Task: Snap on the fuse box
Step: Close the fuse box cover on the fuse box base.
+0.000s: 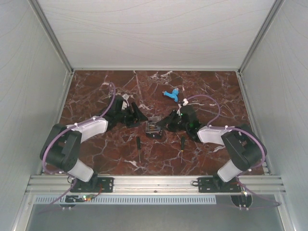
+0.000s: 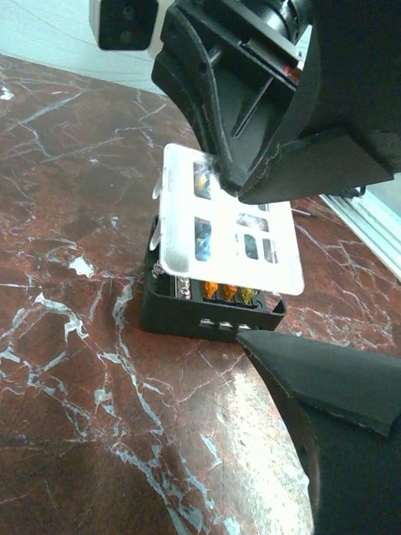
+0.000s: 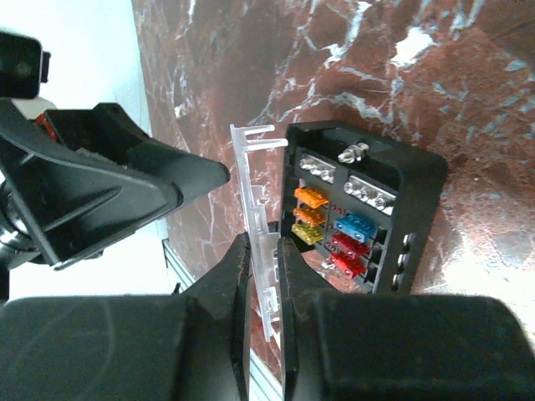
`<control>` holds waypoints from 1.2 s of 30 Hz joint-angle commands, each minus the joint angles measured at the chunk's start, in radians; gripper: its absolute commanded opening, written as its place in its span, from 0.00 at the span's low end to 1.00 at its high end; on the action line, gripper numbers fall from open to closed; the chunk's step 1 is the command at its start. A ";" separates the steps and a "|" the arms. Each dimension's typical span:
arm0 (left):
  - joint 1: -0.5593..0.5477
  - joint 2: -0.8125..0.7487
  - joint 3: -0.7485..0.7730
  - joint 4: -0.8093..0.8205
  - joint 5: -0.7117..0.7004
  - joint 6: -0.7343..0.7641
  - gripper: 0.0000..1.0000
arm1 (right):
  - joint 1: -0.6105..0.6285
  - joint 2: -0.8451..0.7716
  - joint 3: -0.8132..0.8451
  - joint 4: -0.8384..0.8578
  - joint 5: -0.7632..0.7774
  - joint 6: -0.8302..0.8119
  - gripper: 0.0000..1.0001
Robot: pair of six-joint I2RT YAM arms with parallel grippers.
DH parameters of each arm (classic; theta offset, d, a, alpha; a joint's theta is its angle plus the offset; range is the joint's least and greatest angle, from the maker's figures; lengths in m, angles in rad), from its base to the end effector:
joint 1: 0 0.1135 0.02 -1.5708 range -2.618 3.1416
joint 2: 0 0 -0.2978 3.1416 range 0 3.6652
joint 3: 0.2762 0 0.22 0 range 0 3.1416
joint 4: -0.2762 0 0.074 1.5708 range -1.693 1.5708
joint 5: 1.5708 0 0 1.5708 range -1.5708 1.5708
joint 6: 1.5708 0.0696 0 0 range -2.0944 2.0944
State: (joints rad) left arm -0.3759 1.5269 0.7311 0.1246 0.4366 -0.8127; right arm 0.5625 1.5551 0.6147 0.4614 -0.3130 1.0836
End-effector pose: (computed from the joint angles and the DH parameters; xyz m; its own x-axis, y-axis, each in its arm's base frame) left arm 0.2731 -0.1394 0.2165 -0.8630 -0.3668 -0.3474 0.0204 0.6618 -0.7494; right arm 0.2533 0.1850 0.2110 -0.8351 0.4674 -0.2901 -0.0012 0.5257 0.8506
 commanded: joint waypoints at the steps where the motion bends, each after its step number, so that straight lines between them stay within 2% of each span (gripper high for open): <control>1: -0.004 0.030 0.014 0.041 0.054 0.003 0.63 | 0.022 0.043 0.009 0.064 0.089 0.075 0.00; 9: -0.021 0.066 0.030 0.033 0.069 0.017 0.62 | 0.067 0.031 -0.047 0.120 0.222 0.104 0.00; 12: -0.031 0.085 0.039 0.028 0.074 0.021 0.61 | 0.070 0.043 -0.050 0.116 0.219 0.130 0.00; 18: -0.051 0.120 0.065 0.005 0.069 0.040 0.59 | 0.071 0.051 -0.061 0.085 0.196 0.155 0.17; 24: -0.071 0.139 0.088 -0.029 0.041 0.066 0.56 | 0.072 0.006 -0.038 -0.020 0.180 0.078 0.34; 32: -0.097 0.132 0.119 -0.096 -0.030 0.110 0.55 | 0.071 -0.140 -0.011 -0.235 0.254 -0.065 0.39; 36: -0.116 0.134 0.139 -0.128 -0.077 0.129 0.56 | 0.061 -0.172 0.021 -0.322 0.280 -0.151 0.53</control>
State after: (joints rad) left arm -0.4732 1.6543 0.8120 0.0280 0.4191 -0.7223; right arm 0.6281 1.4254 0.5900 0.2512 -0.0956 1.0485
